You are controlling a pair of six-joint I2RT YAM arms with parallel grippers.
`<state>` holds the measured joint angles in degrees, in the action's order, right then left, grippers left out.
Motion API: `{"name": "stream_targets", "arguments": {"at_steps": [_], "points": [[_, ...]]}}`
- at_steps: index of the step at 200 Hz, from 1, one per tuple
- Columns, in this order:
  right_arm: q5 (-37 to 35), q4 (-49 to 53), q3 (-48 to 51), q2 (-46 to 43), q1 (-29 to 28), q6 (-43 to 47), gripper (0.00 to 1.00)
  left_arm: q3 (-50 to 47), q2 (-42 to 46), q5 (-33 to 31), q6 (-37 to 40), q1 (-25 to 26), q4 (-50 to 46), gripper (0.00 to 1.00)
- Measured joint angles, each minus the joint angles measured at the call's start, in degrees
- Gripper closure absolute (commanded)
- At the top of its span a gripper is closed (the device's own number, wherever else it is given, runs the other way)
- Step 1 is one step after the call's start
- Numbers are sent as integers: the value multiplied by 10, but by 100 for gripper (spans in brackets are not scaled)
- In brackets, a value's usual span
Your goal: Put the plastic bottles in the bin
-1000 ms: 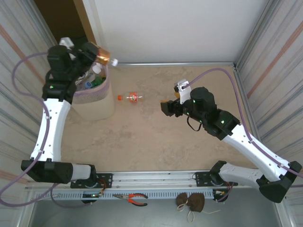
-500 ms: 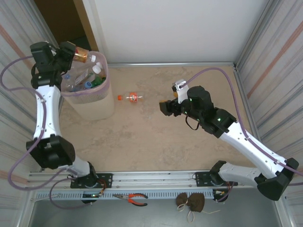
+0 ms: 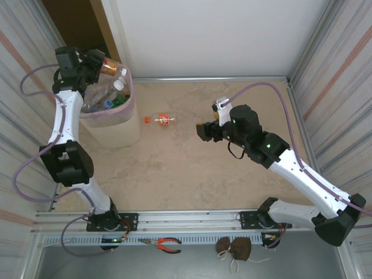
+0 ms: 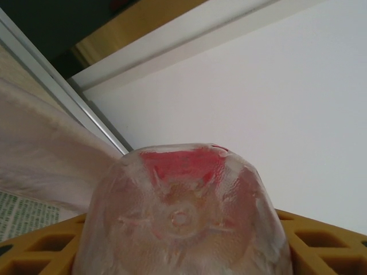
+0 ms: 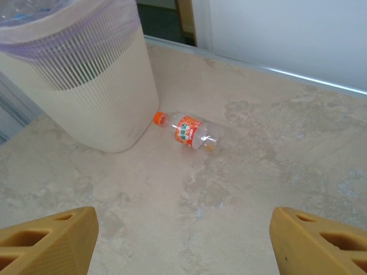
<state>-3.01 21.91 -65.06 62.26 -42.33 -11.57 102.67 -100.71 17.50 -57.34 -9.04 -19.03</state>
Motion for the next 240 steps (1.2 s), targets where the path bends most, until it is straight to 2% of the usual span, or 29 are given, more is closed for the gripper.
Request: {"name": "stream_targets", "arguments": {"at_steps": [30, 85, 106, 121, 138, 168, 206, 240], "points": [[0, 1, 0, 0, 8, 0, 23, 1, 0, -2, -4, 10, 0, 24], [0, 5, 0, 0, 9, 0, 22, -6, 37, -26, -1, 3, -14, 23], [1, 5, 0, 0, 9, 0, 23, -7, 65, -30, 11, 0, -17, 30], [2, 5, 0, 0, 9, 0, 23, -2, 78, -24, 27, 1, -17, 40], [4, 5, 0, 0, 9, 0, 23, 21, 73, -8, 49, 7, -17, 51], [5, 5, 0, 0, 9, 0, 23, 70, 43, 34, 76, 31, -17, 64], [4, 5, 0, 0, 9, -1, 23, 85, -7, 83, 89, 58, -24, 68], [5, 5, 0, 0, 9, -5, 22, 9, -8, 91, 94, 64, -16, 69]]}}
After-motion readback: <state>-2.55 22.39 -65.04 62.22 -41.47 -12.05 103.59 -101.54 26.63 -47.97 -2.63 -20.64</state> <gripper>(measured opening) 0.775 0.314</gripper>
